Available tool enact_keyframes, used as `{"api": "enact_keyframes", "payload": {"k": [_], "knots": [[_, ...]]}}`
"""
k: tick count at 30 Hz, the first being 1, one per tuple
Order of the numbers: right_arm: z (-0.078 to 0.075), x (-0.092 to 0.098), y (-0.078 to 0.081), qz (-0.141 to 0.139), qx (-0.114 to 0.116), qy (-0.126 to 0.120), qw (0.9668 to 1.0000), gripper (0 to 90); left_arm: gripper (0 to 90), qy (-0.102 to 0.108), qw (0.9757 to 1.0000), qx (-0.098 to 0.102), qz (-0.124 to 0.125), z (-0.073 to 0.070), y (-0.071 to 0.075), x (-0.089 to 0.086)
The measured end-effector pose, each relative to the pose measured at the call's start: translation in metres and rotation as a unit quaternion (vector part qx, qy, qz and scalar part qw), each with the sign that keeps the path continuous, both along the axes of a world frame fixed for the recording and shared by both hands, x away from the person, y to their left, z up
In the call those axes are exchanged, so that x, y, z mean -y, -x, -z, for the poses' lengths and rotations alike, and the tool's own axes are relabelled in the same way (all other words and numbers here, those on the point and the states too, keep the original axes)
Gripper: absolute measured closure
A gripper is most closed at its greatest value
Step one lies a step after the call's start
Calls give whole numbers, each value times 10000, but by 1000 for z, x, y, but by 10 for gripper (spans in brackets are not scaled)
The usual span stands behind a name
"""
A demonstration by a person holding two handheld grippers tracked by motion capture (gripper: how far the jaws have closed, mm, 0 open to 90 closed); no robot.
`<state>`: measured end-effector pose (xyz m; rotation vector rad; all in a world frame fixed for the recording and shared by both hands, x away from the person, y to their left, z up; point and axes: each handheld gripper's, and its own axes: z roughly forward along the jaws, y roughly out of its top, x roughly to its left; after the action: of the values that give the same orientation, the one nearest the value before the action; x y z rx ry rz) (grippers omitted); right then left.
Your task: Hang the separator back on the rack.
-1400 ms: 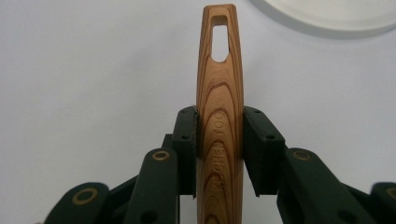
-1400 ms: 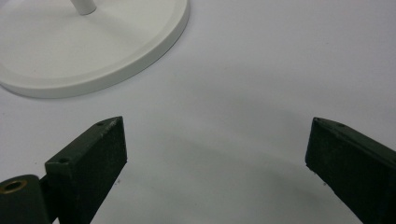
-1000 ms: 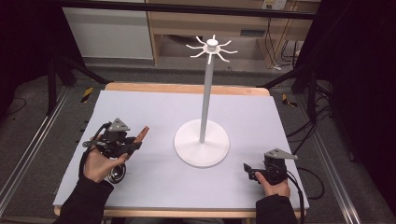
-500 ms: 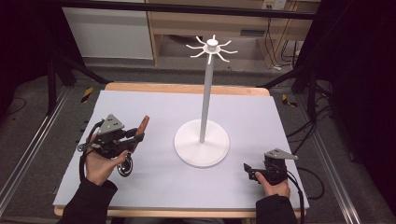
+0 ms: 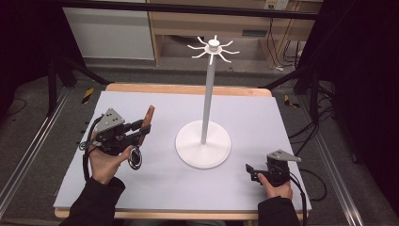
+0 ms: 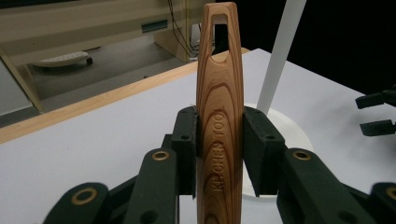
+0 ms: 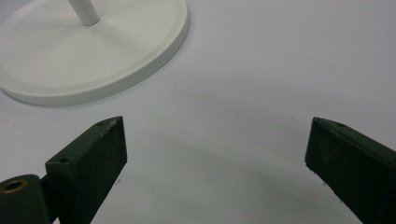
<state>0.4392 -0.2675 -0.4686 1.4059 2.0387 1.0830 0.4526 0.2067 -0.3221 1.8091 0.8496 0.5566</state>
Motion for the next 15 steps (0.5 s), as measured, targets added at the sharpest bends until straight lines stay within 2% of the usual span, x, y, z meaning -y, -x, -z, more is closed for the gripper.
{"api": "enact_keyframes", "payload": {"k": [6,15], "knots": [[-1,0,0,21,77,-7,10000,61,675,151,9997,171,19,-13,-1,4],[-1,1,0,34,70,-9,10000,61,674,362,9987,359,77,-27,0,7]]}}
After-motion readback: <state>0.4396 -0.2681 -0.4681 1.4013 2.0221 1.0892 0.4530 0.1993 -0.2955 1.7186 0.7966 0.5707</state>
